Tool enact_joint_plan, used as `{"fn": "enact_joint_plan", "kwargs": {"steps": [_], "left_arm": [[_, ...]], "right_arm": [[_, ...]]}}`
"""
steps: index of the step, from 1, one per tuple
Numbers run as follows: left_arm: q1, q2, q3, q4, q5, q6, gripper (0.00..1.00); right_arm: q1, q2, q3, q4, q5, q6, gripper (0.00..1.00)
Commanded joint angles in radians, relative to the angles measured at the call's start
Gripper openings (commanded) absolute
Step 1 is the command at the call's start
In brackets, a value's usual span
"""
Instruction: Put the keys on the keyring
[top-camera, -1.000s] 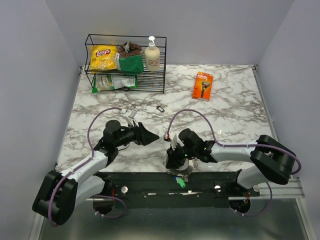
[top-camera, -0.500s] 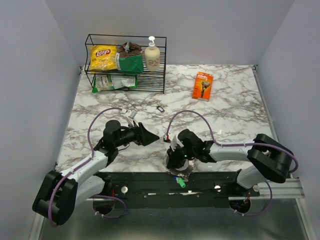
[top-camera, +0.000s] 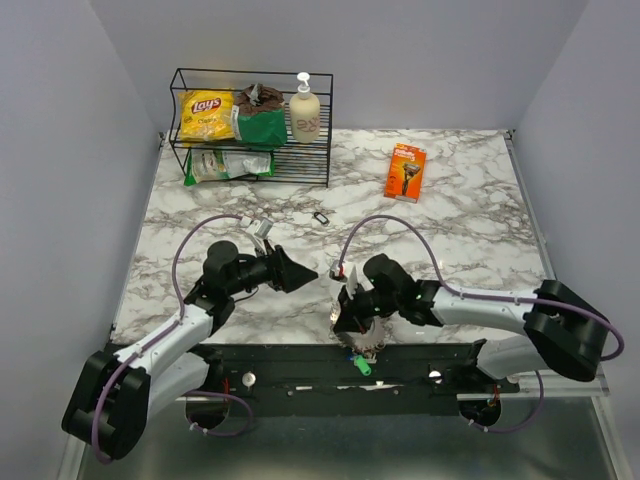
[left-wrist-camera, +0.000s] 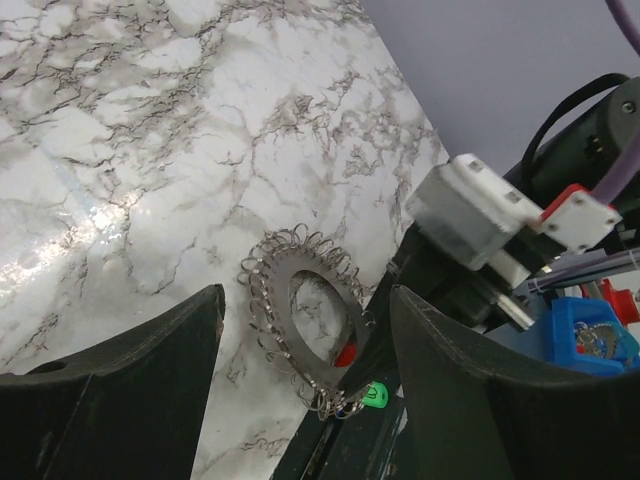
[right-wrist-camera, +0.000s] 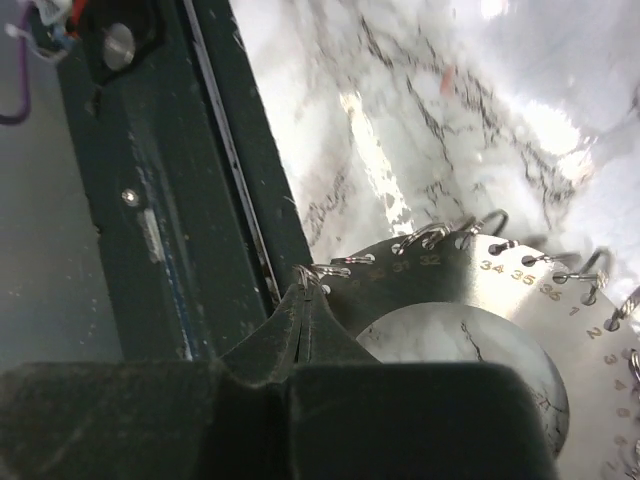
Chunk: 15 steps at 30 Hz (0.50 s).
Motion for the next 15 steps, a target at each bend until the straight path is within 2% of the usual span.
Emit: {"fn": "enact_joint_plan", "kwargs": {"steps": [1, 9, 15], "left_arm": [[0.004, -0.04, 0.026, -0.002, 0.05, 0.028, 0.75], [-0.041, -0.109, 0.018, 0.076, 0.082, 0.022, 0.73], [-0.166, -0.114, 0.07, 0.05, 0.087, 0.104, 0.69]], "right_arm": [[0.004, -0.126, 0.039, -0.011, 0.025, -0.02, 0.01], [0.004, -0.313, 0.033, -0.019, 0.217, 0.02, 0.0], [0.004, -0.454, -0.033, 0.069, 0.269, 0.04, 0.01]]}}
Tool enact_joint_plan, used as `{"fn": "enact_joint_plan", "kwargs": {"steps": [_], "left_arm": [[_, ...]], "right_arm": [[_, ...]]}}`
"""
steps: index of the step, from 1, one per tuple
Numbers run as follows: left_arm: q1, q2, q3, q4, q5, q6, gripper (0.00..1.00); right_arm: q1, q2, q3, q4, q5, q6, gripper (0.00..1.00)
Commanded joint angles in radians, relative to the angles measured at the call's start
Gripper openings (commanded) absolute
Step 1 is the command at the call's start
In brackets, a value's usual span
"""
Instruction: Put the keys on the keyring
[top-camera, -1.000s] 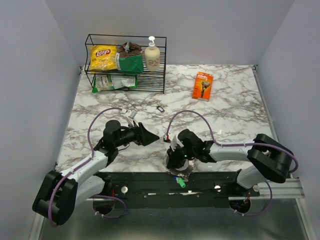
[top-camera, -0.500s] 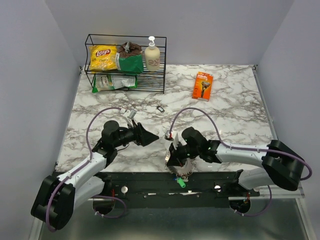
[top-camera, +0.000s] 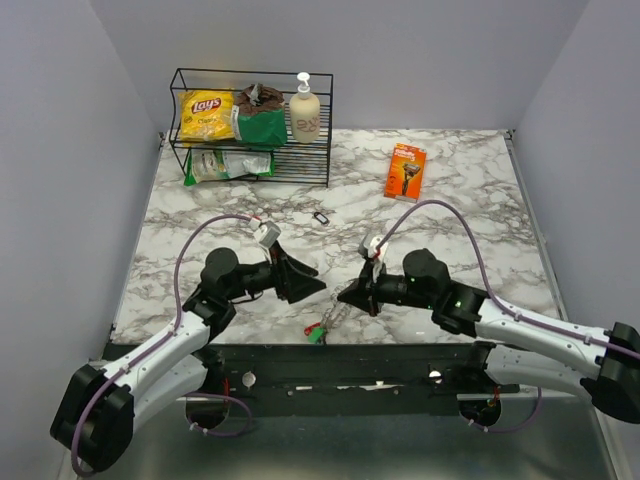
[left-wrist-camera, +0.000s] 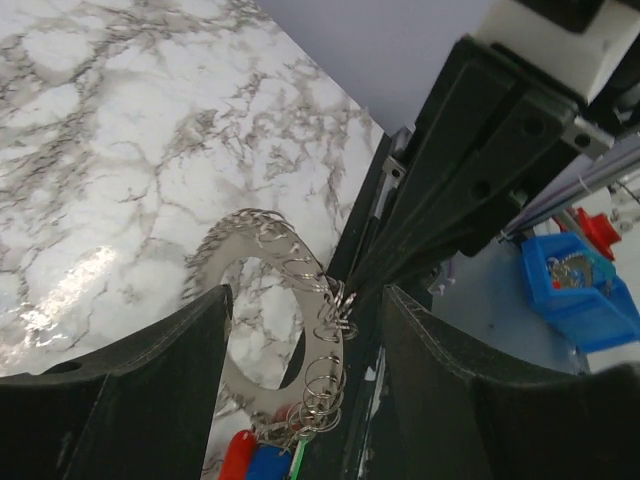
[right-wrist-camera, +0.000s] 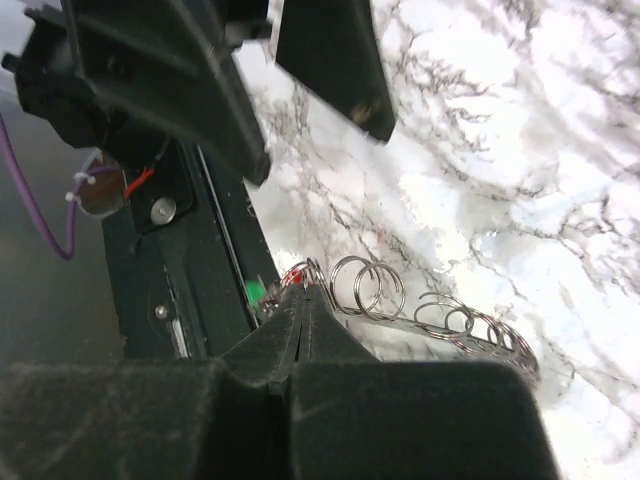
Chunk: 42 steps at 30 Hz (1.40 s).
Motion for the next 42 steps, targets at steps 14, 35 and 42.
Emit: {"fn": "enact_joint_plan", "kwargs": {"steps": [14, 35, 42], "left_arm": [[-0.159, 0.022, 0.106, -0.038, 0.04, 0.136, 0.56], [-0.235, 0.079, 0.116, 0.032, 0.055, 0.141, 0.55], [-0.239, 0.094, 0.118, 0.09, 0.081, 0.12, 0.5]], "right_arm": [[0.004, -0.156, -0.073, 0.12, 0.04, 0.014, 0.01], [0.003, -0.265, -0.11, 0.156, -0.025, -0.006, 0.01], [0.004, -0.274, -0.111, 0.163, -0.026, -0.003, 0.01]]}}
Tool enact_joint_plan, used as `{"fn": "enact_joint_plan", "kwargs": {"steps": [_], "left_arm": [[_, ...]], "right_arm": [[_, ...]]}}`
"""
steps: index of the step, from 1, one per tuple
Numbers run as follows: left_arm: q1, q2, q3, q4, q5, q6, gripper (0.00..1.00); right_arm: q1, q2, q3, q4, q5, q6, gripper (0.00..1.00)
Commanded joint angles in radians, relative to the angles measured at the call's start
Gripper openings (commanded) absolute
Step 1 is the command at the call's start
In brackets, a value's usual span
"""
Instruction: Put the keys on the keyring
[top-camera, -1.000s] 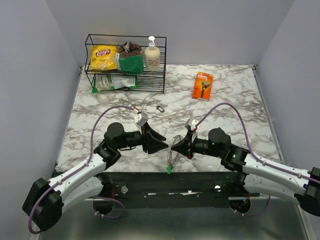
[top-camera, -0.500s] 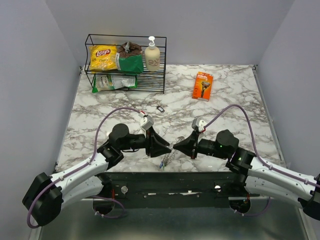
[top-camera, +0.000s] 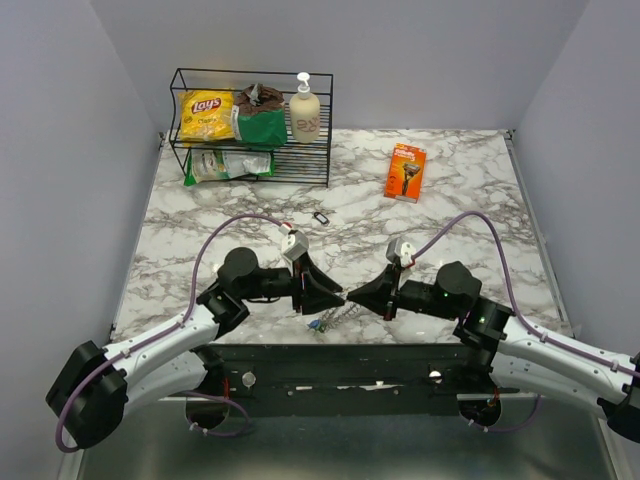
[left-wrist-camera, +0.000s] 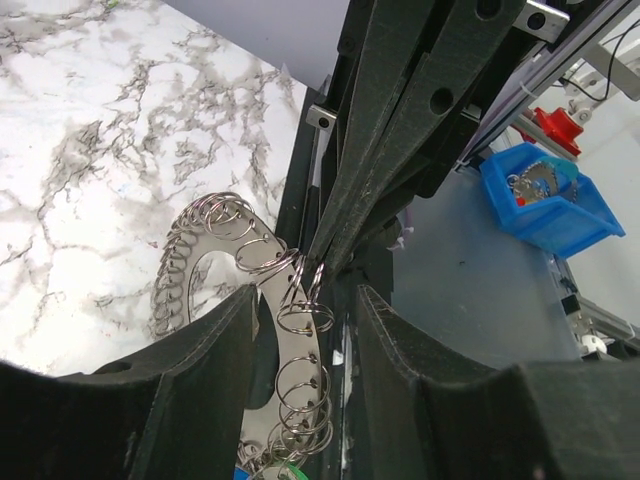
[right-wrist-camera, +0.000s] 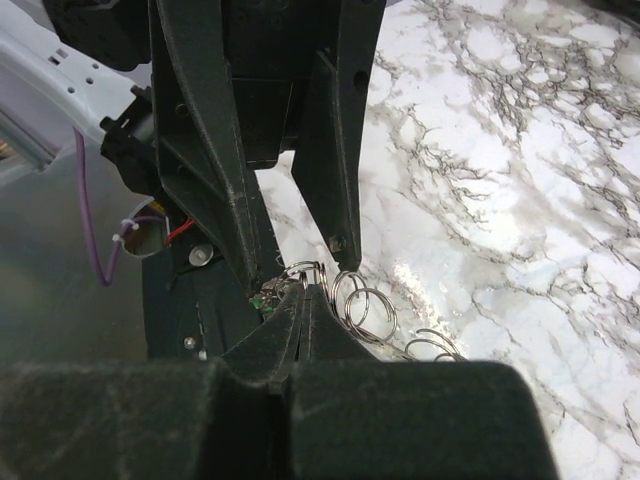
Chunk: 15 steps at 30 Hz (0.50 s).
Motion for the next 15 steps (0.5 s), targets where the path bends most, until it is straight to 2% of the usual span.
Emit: {"fn": "enact_joint_plan", "kwargs": {"steps": [1, 2, 9, 14, 15], "left_arm": [[-0.009, 0.018, 0.025, 0.071, 0.047, -0.006, 0.47], [-0.013, 0.022, 0.026, 0.072, 0.059, -0.006, 0.43], [-0.031, 0.052, 0.028, 0.097, 0.077, -0.012, 0.43], [-0.039, 0.067, 0.043, 0.113, 0.097, -0.015, 0.23], [-0.04, 0.07, 0.043, 0.124, 0.099, -0.021, 0.22]], "right_arm": [[0.003, -0.024, -0.004, 0.068, -0.021, -0.016, 0.01], [0.003, -0.025, -0.005, 0.071, -0.02, -0.013, 0.01], [0.003, -0.053, -0.01, 0.077, -0.017, -0.008, 0.01], [0.003, -0.055, -0.012, 0.082, -0.026, -0.002, 0.01], [0.004, -0.053, -0.012, 0.082, -0.032, 0.001, 0.01]]}}
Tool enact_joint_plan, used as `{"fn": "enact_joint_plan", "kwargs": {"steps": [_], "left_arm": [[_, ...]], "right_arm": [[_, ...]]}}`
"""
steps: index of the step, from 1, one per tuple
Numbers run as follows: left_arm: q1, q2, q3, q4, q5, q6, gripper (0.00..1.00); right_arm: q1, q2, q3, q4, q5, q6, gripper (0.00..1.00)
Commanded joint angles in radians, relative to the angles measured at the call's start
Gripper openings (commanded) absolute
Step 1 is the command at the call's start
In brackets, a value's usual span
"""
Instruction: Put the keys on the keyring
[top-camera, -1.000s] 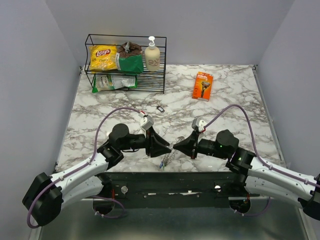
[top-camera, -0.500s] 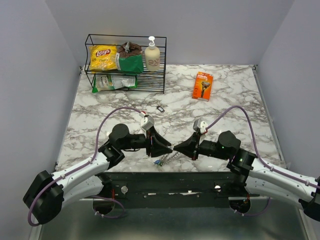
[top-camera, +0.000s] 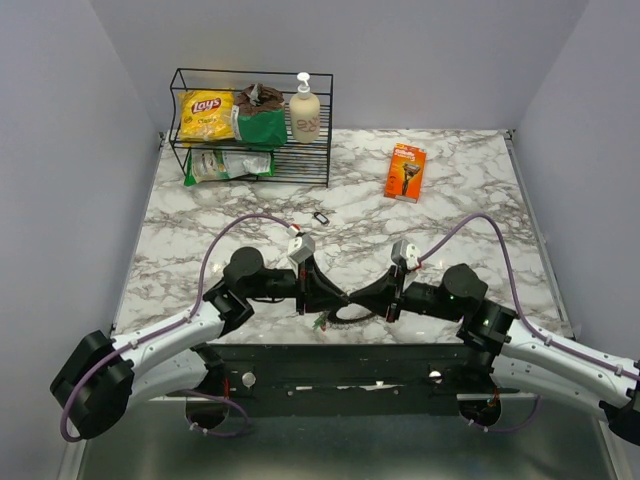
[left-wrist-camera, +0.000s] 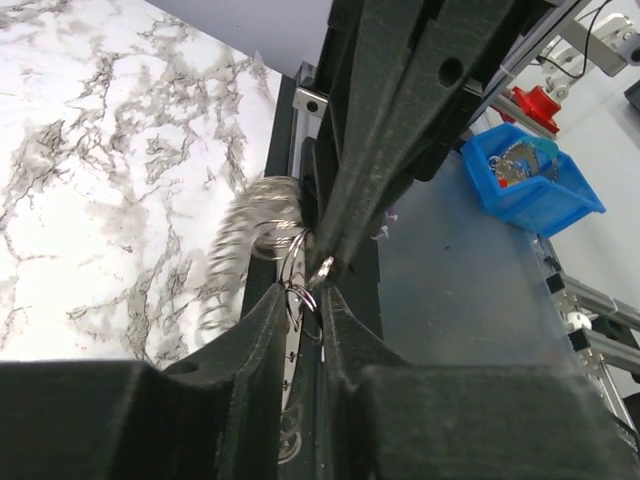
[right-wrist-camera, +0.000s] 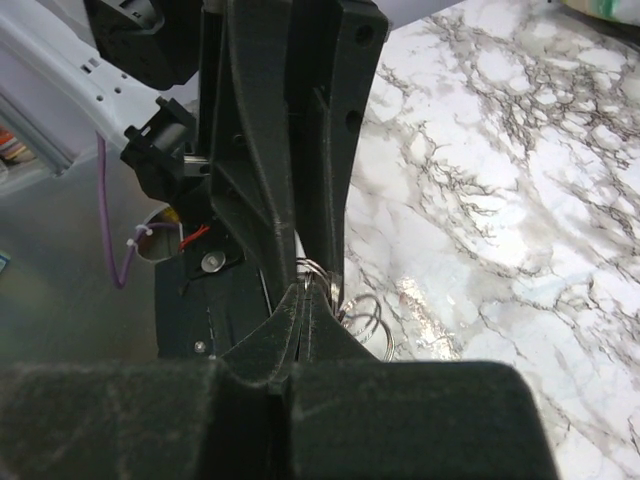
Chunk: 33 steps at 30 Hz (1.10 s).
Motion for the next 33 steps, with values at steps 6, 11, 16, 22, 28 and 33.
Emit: {"fn": "enact_joint_plan", "kwargs": {"steps": [6, 11, 16, 22, 28, 33], "left_arm": [[-0.013, 0.021, 0.021, 0.176, 0.054, -0.058, 0.29], [-0.013, 0.027, 0.01, 0.237, 0.071, -0.081, 0.02], [-0.012, 0.014, -0.001, 0.268, 0.08, -0.101, 0.0], [-0.013, -0.037, -0.013, 0.223, 0.041, -0.081, 0.0], [-0.013, -0.111, 0.004, 0.012, -0.041, 0.032, 0.0], [-0.017, -0.151, 0.018, -0.126, -0.159, 0.095, 0.0]], "right_arm": [[0.003, -0.009, -0.011, 0.09, -0.037, 0.009, 0.01], [0.004, -0.019, -0.011, 0.088, -0.031, 0.007, 0.01], [0.003, -0.023, -0.017, 0.08, -0.021, 0.003, 0.01], [0.003, -0.029, -0.042, 0.071, 0.033, 0.004, 0.01], [0.003, -0.07, -0.048, 0.056, 0.119, 0.014, 0.48], [0.003, -0.153, -0.062, 0.054, 0.206, 0.03, 0.8]]}}
